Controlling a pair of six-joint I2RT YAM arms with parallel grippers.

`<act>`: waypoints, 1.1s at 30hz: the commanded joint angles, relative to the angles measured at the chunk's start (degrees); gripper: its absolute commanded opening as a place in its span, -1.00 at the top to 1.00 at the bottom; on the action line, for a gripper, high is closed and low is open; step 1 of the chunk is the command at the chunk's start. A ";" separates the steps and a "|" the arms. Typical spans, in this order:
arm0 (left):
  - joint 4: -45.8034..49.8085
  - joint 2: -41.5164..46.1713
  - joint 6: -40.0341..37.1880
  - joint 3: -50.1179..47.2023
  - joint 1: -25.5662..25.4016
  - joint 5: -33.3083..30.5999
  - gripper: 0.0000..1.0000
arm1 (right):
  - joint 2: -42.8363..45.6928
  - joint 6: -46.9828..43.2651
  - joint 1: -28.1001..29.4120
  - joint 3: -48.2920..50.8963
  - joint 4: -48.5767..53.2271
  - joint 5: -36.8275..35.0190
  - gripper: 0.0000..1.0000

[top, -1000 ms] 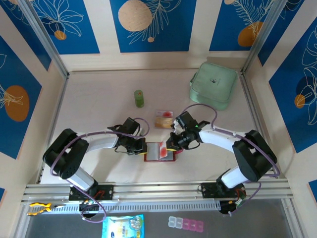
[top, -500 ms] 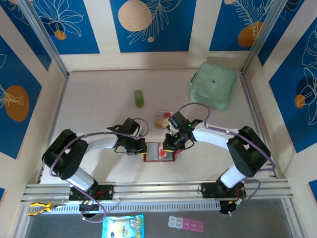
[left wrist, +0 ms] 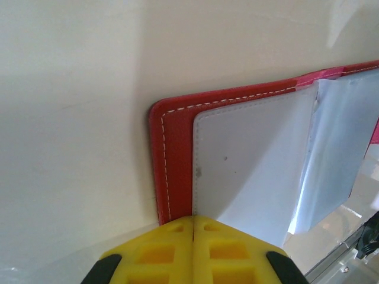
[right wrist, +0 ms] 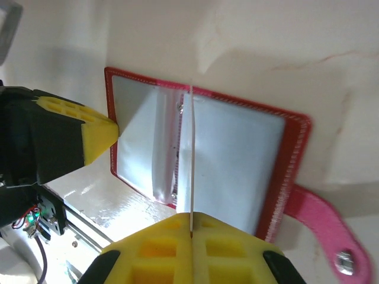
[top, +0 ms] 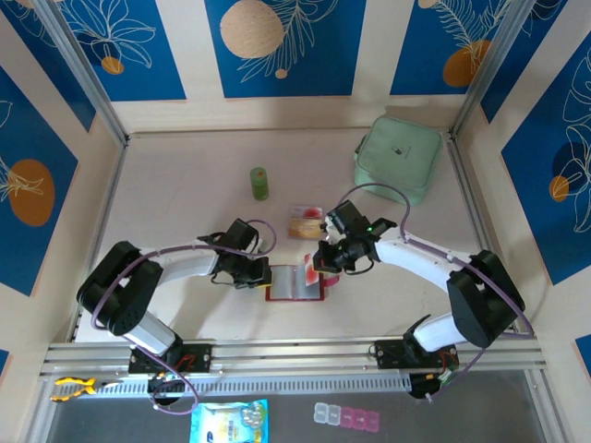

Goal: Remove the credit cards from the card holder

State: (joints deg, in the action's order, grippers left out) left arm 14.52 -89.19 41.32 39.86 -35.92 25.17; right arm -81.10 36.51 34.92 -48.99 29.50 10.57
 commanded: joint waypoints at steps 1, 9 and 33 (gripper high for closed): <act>5.45 0.52 -1.92 -1.12 1.08 -3.57 1.00 | 1.88 -12.35 -3.05 -4.41 6.45 1.56 0.91; 5.77 1.60 -1.80 -0.85 1.44 -3.46 0.99 | -0.81 -37.25 -9.11 -14.81 13.11 1.35 0.93; 12.99 15.85 -1.21 -2.11 3.52 -8.44 0.62 | -27.82 -83.99 -8.81 -48.32 25.46 -12.02 1.00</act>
State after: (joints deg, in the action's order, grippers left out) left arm 24.12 -75.79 40.12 39.27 -33.56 18.39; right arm -107.13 -43.38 25.91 -94.17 52.01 -0.34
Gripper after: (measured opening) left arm 0.191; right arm 0.051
